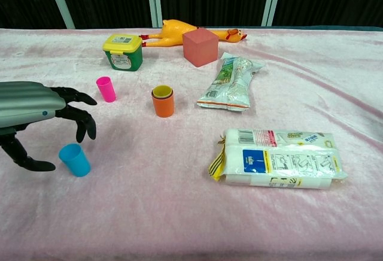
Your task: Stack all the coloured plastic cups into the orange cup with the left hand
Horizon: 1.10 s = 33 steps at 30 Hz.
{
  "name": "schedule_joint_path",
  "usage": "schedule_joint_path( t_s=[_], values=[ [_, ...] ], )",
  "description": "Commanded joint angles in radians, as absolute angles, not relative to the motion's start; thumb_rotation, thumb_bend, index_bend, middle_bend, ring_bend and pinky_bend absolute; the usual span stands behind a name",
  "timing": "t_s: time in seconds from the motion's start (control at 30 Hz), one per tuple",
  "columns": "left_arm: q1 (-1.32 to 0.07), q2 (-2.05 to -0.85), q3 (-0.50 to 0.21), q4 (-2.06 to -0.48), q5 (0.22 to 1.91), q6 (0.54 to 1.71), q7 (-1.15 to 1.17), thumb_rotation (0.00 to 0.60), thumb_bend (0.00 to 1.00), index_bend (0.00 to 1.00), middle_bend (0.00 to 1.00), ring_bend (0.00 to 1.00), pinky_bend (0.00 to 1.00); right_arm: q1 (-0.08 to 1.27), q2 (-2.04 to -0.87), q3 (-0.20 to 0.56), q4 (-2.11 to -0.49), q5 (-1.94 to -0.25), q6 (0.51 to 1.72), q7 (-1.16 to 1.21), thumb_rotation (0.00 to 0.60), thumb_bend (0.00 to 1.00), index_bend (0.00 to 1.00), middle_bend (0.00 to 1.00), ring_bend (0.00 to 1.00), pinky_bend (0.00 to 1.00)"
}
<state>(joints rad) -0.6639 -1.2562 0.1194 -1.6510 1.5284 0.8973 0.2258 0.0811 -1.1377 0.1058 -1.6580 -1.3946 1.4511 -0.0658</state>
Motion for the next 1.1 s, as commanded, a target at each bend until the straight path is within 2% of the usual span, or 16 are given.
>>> schedule_joint_path(
  t_s=[0.03, 0.57, 1.1],
  values=[
    [-0.666, -1.270, 0.118, -1.638, 1.527, 0.886, 0.225, 0.600, 0.22, 0.33, 0.41, 0.03, 0.05, 0.081, -1.138, 0.107, -1.658, -1.394, 1.451, -0.065, 0.600, 0.25, 0.04, 0.05, 0.16, 0.21],
    [-0.669, -1.319, 0.091, -1.574, 1.497, 0.863, 0.227, 0.600, 0.24, 0.43, 0.48, 0.06, 0.05, 0.081, -1.134, 0.105, -1.663, -1.388, 1.445, -0.064, 0.600, 0.25, 0.04, 0.05, 0.16, 0.21],
    [-0.660, -1.356, 0.085, -1.533, 1.523, 0.890, 0.228, 0.600, 0.34, 0.54, 0.55, 0.11, 0.09, 0.081, -1.131, 0.103, -1.668, -1.386, 1.441, -0.064, 0.600, 0.25, 0.04, 0.05, 0.16, 0.21]
  ],
)
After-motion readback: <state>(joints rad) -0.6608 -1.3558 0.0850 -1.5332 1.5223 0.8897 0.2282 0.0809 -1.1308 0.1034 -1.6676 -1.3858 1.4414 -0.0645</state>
